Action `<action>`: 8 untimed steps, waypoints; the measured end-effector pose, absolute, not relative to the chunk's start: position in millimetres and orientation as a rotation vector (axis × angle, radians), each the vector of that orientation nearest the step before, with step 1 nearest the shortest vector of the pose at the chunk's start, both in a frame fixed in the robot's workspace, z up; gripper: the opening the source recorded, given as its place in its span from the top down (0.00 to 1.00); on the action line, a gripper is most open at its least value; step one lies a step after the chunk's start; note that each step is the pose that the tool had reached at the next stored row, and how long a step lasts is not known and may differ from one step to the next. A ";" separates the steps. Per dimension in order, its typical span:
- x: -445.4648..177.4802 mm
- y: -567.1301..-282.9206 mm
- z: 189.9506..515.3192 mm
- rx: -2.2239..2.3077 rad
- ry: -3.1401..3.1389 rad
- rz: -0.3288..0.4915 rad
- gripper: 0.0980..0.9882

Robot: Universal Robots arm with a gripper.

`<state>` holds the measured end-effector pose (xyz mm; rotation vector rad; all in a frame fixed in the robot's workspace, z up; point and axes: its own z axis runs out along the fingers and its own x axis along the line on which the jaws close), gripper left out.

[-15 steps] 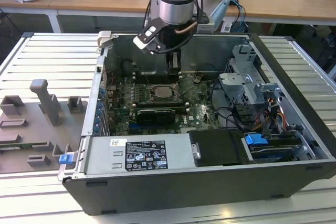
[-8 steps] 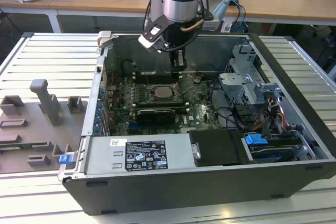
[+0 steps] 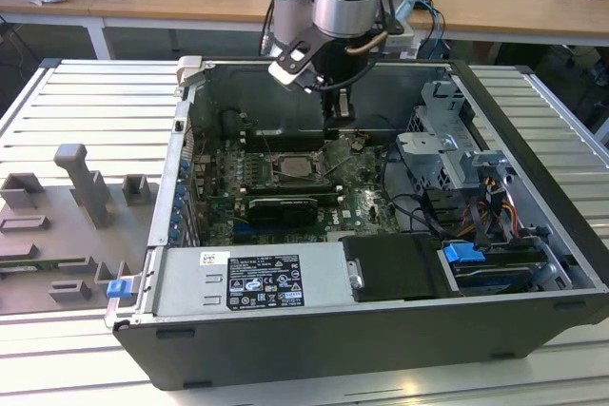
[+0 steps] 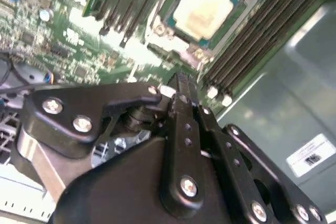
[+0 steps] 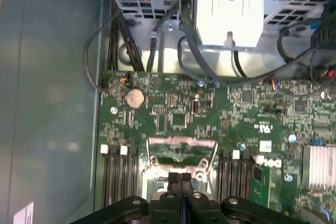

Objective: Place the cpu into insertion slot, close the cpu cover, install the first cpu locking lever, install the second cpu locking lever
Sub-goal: 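Close the cpu cover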

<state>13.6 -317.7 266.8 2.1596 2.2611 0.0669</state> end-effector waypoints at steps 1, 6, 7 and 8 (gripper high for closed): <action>18.6 -317.7 266.7 2.159 2.261 0.066 0.99; 34.1 -317.7 266.2 2.159 2.261 0.066 0.99; 38.7 -317.7 265.8 2.159 2.261 0.066 0.99; 40.5 -317.6 265.4 2.159 2.261 0.065 0.99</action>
